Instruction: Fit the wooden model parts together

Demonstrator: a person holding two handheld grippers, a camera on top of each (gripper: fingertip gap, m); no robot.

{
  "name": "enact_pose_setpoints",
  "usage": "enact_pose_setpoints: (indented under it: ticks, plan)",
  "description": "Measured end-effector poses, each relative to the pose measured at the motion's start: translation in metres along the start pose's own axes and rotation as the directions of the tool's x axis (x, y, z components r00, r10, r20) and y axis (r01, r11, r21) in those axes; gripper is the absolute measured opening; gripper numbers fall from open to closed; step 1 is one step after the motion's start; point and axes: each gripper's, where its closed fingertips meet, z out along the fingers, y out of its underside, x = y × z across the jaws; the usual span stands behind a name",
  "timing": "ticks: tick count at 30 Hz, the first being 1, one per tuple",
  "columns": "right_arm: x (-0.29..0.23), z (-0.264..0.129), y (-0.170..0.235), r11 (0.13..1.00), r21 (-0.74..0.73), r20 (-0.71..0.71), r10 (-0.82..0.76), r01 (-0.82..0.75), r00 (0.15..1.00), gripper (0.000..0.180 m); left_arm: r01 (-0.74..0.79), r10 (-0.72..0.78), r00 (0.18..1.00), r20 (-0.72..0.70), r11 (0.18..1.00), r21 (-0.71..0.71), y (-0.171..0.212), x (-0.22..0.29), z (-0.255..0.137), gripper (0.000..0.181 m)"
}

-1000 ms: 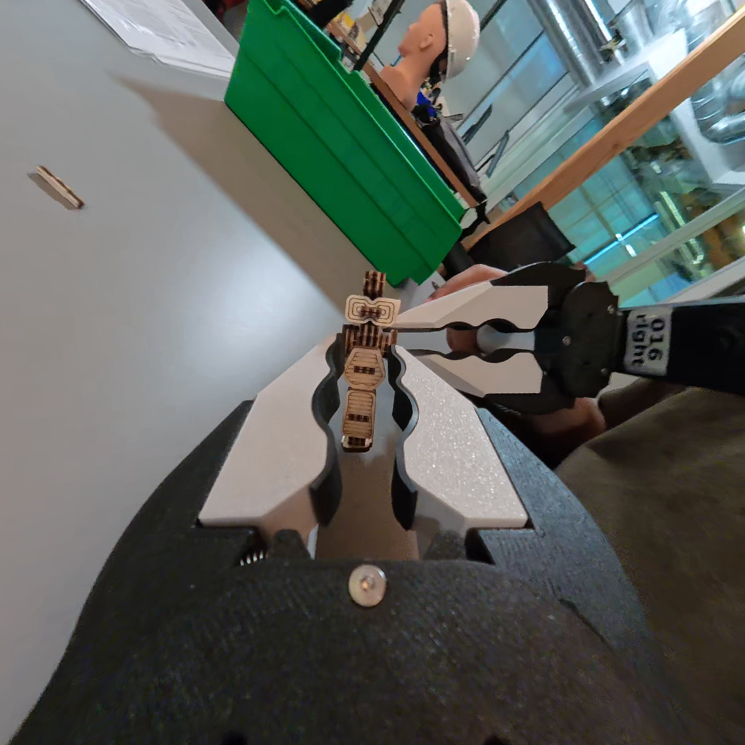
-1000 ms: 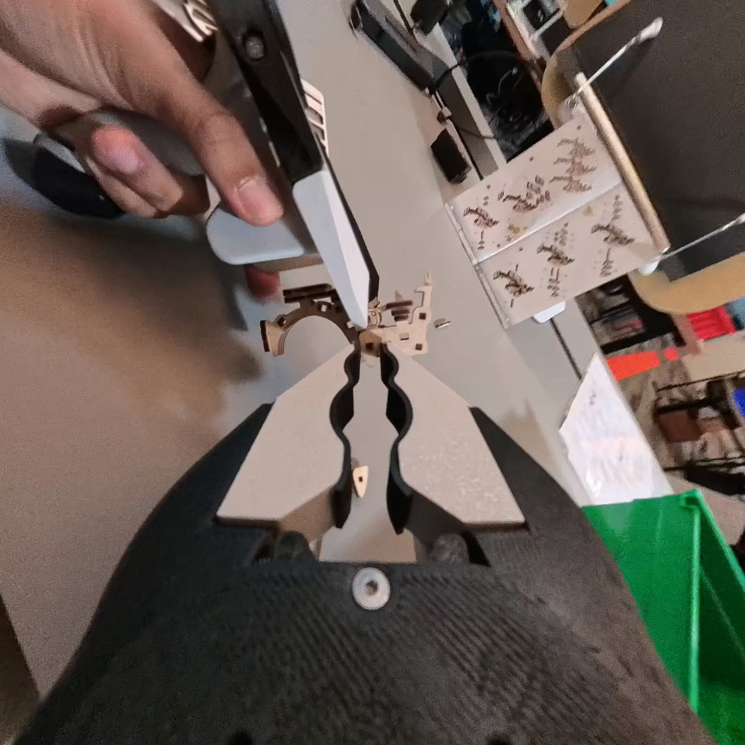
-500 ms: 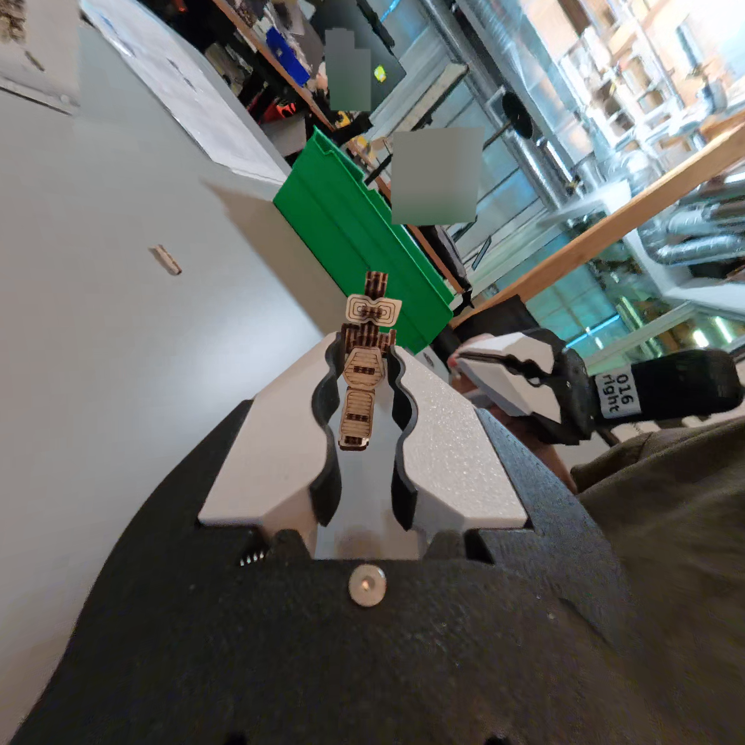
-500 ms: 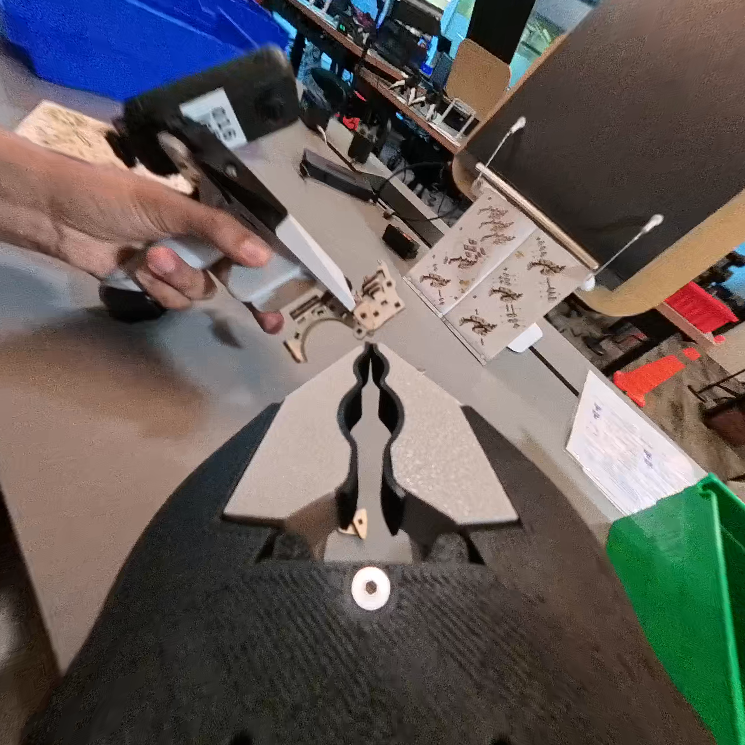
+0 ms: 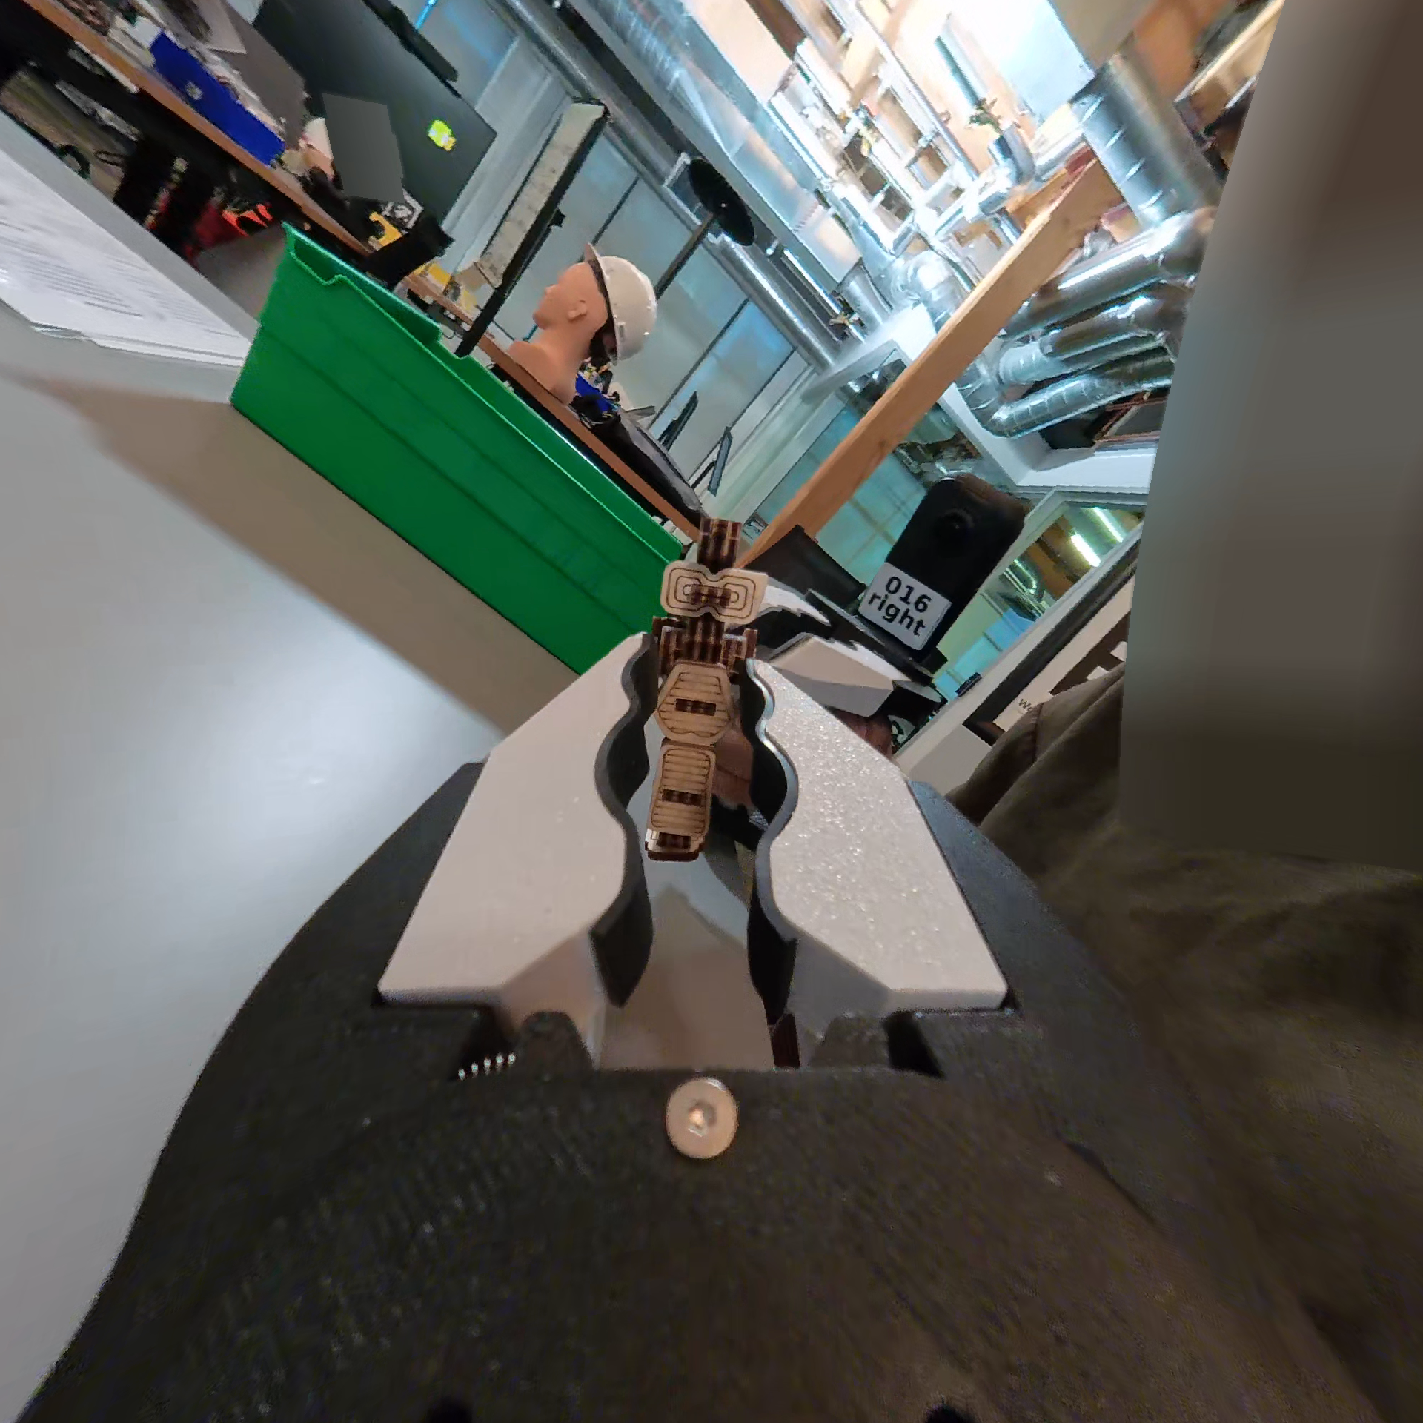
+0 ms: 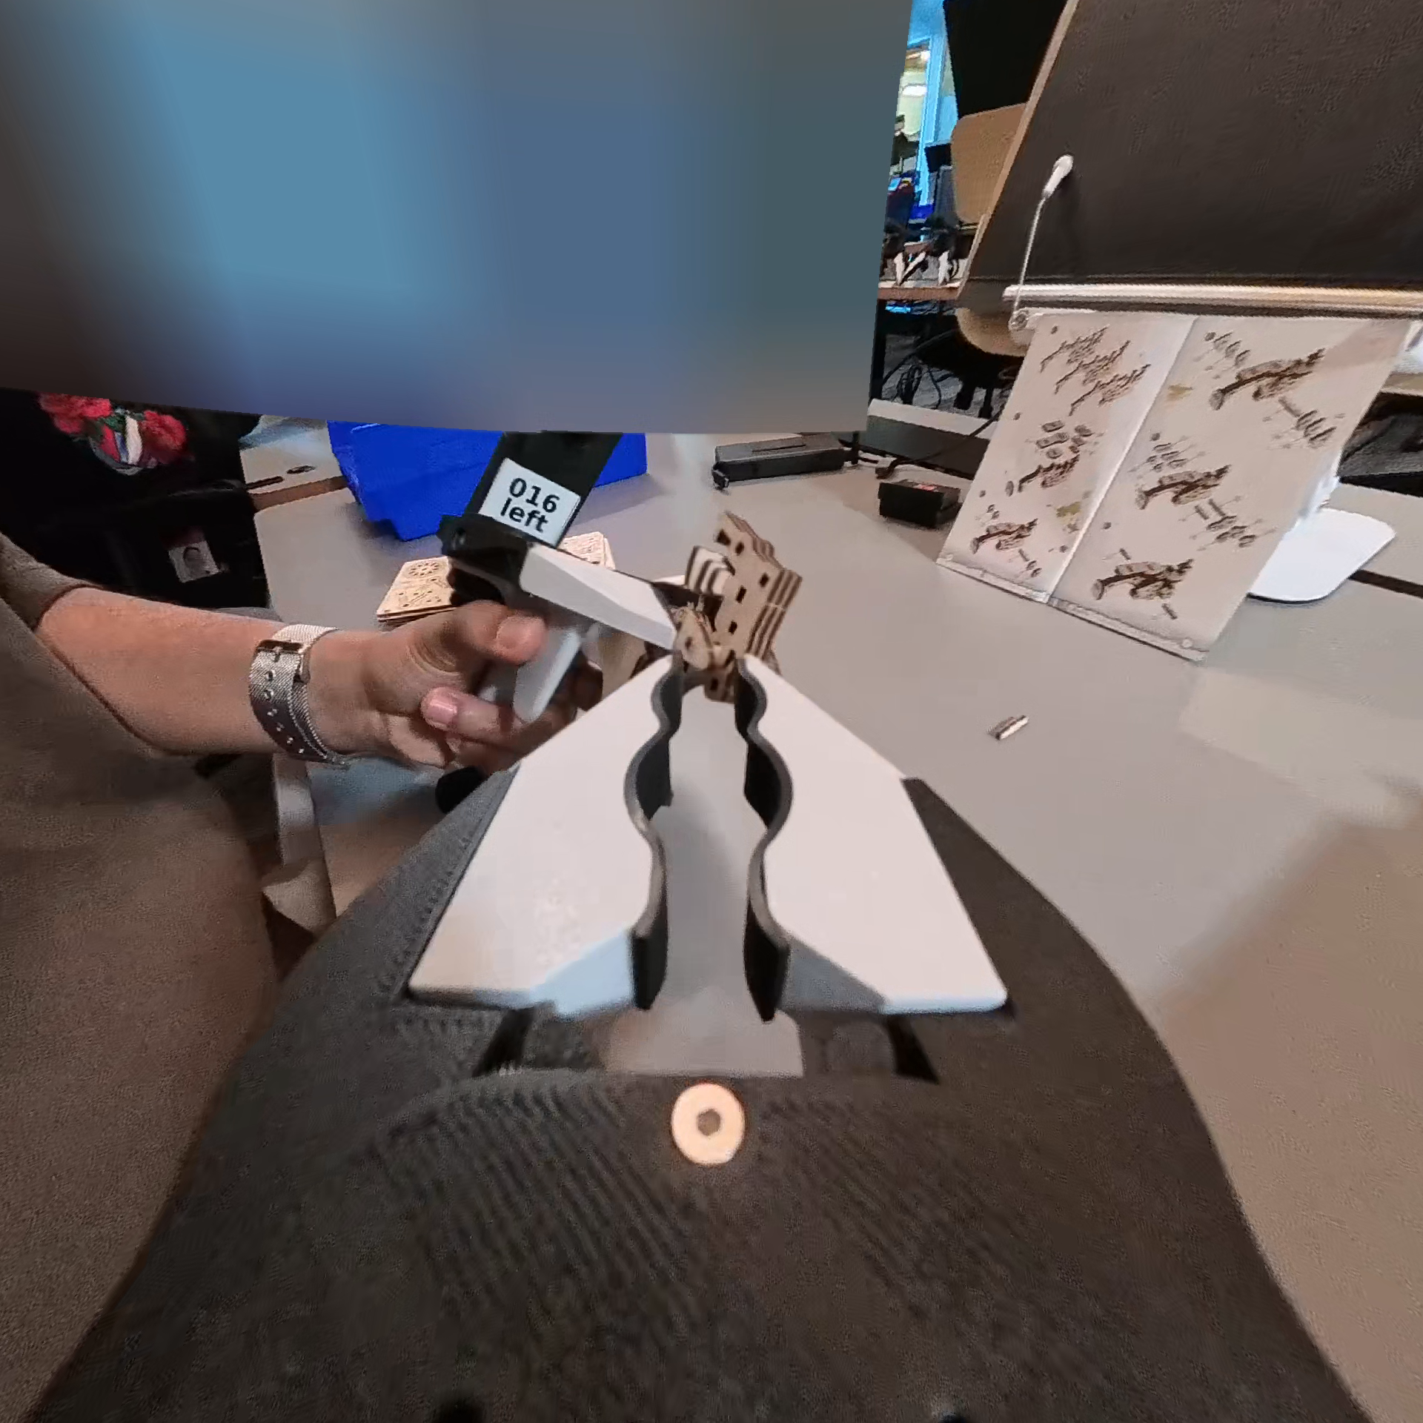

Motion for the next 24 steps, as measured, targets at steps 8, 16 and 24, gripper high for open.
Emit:
enact_pose_setpoints:
  ticks: [8,16,24]
  plan:
    - [-0.006,-0.002,0.001,0.988,0.009,0.109,0.154,-0.156,0.982,0.002,-0.047,0.047,0.999,-0.014,0.998,-0.039,0.004,0.004,0.001,0.018]
    - [-0.011,-0.004,0.009,0.941,-0.049,0.242,0.336,-0.334,0.91,0.001,0.001,-0.005,0.999,-0.041,0.996,-0.093,0.013,0.004,0.002,0.018]
    - [-0.013,-0.011,0.002,0.861,-0.056,0.386,0.486,-0.506,0.784,0.001,0.127,-0.135,0.986,-0.096,0.988,-0.083,0.013,0.01,0.007,0.018]
